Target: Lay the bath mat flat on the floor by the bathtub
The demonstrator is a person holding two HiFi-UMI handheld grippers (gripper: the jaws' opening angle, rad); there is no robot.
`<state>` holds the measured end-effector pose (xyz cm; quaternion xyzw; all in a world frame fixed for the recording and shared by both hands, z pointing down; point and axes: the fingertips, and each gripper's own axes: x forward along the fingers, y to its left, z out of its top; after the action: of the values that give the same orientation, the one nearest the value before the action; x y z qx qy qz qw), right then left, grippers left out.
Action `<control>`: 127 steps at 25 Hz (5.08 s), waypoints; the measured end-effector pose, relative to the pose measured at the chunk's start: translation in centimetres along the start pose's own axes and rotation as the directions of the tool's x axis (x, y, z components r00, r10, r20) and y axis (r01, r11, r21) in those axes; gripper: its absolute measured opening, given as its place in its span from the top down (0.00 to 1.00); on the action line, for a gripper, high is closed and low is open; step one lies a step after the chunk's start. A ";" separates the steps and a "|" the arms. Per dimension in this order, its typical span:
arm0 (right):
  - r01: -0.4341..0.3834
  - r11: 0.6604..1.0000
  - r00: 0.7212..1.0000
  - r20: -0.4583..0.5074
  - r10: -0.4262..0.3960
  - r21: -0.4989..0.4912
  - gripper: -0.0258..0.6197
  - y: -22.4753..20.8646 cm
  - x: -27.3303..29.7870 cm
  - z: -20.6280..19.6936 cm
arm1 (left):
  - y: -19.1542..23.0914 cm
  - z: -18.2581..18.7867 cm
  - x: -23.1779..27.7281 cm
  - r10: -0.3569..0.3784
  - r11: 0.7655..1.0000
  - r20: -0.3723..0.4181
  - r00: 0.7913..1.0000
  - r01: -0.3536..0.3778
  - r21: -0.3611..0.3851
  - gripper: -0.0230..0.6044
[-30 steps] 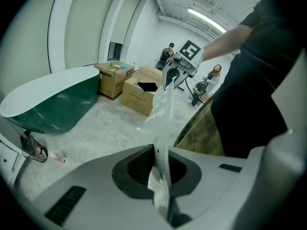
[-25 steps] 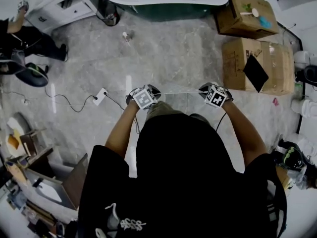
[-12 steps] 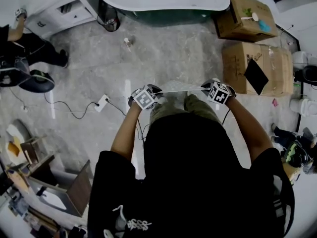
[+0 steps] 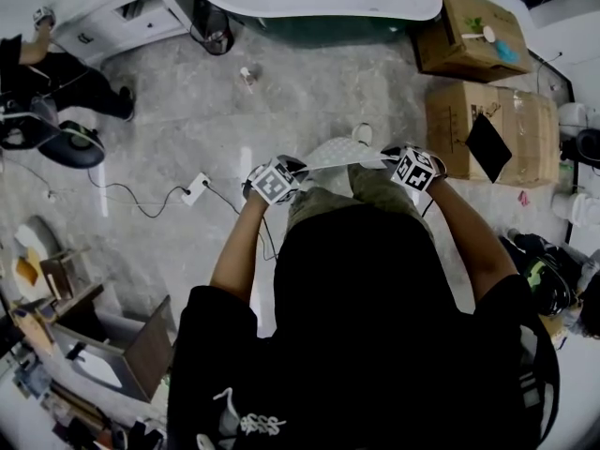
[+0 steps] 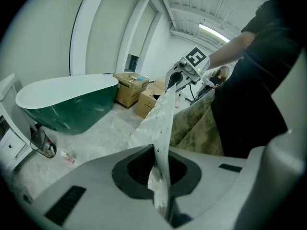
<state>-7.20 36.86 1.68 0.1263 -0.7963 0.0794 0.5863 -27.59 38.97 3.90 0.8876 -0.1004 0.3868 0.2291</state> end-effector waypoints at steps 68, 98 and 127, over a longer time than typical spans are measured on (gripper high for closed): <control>-0.063 0.975 0.997 -0.019 0.069 0.214 0.92 -32.1 9.4 -6.1 | 26.4 16.3 16.3 0.002 0.994 -0.123 0.992 -0.015 -0.110 0.92; -0.062 0.951 0.998 0.029 0.056 0.303 0.92 -28.4 28.5 -29.3 | 25.0 9.1 44.0 0.113 0.990 -0.257 0.960 -0.087 0.110 0.92; 0.079 0.934 0.997 -0.018 -0.077 0.349 0.91 -33.1 48.3 -38.9 | 30.9 0.0 62.1 0.033 0.949 -0.439 0.898 0.110 0.297 0.92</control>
<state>24.51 10.67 58.68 0.2598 -0.7625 0.1966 0.5589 3.72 11.85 59.56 0.8043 0.0344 0.5830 0.1094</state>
